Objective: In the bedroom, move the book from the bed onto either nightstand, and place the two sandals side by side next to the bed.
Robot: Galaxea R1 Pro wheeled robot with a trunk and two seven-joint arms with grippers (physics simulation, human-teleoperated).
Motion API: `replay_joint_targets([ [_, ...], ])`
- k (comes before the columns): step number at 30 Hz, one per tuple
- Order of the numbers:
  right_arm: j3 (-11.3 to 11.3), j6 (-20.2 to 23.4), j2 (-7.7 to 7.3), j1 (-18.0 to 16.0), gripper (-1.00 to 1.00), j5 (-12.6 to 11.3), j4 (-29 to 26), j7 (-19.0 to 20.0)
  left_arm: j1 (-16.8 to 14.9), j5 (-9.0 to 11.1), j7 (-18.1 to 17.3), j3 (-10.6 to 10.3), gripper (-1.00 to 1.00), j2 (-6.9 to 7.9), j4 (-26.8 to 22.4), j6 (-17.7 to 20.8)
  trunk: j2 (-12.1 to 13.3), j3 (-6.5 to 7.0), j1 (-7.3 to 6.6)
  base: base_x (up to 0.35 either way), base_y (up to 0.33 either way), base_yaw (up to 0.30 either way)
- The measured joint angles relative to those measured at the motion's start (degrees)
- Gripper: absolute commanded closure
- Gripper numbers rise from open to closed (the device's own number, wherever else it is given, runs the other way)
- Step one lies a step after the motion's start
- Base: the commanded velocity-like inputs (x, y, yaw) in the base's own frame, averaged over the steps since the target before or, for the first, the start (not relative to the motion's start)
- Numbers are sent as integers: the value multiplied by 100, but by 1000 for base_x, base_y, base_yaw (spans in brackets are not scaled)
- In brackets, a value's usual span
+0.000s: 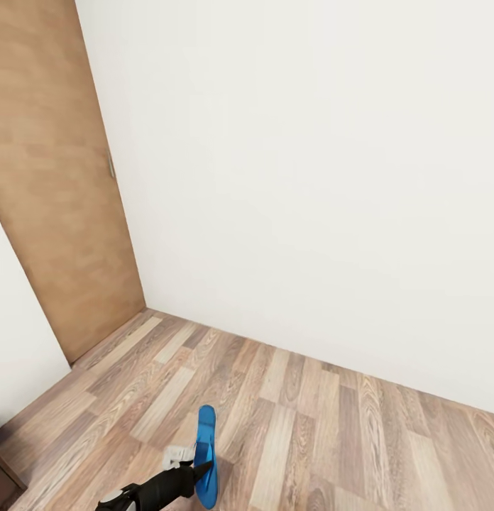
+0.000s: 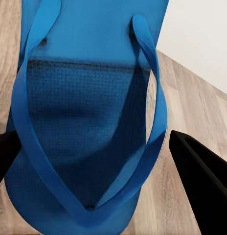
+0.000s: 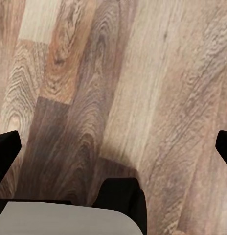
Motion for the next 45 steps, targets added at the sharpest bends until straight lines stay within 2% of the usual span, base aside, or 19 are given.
replay_joint_targets([
  [45, 0, 0, 0, 0, -100, 15, 0, 0, 0, 0, 0, -3, 100, -8, 3, 0, 0, 0, 0, 0, 0, 293],
])
